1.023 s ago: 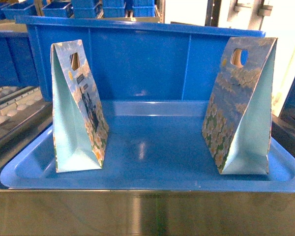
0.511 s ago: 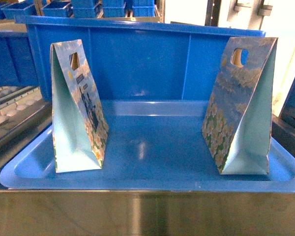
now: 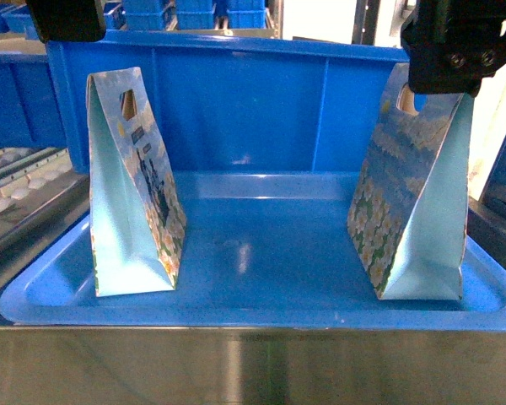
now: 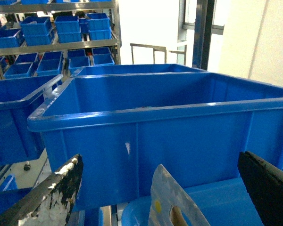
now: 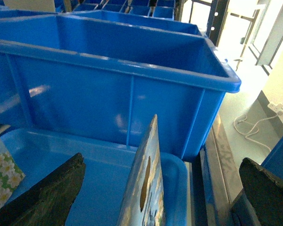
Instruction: Move flower gift bag to table near conveyor
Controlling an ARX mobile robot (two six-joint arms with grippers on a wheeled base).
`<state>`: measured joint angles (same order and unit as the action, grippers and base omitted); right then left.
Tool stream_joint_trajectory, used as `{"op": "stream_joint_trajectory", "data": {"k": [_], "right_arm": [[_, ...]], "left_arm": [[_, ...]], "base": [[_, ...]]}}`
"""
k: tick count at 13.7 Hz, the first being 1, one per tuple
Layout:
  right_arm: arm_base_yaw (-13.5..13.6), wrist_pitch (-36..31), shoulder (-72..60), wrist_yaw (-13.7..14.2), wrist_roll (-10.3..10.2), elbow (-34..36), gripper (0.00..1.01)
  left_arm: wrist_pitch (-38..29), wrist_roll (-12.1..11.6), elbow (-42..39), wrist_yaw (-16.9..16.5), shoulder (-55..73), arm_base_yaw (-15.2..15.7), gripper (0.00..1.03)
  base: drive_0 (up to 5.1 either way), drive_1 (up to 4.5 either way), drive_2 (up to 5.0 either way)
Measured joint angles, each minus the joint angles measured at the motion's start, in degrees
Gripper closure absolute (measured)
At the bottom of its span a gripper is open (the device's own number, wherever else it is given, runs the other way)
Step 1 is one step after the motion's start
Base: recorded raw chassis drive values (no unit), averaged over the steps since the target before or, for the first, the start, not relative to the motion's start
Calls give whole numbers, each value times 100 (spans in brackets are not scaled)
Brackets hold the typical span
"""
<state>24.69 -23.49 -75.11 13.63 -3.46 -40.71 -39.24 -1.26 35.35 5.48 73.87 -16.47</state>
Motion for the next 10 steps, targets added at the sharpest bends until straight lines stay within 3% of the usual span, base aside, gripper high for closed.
{"op": "stream_joint_trajectory", "data": {"k": [6, 10], "right_arm": [[-26, 2, -236, 96, 0, -52, 3], [-354, 256, -669, 96, -83, -70, 3]], "left_arm": [[24, 0, 11, 13, 4, -42, 5], [114, 37, 0, 70, -7, -133, 5]], "base": [[0, 0, 0], [0, 0, 0]]}}
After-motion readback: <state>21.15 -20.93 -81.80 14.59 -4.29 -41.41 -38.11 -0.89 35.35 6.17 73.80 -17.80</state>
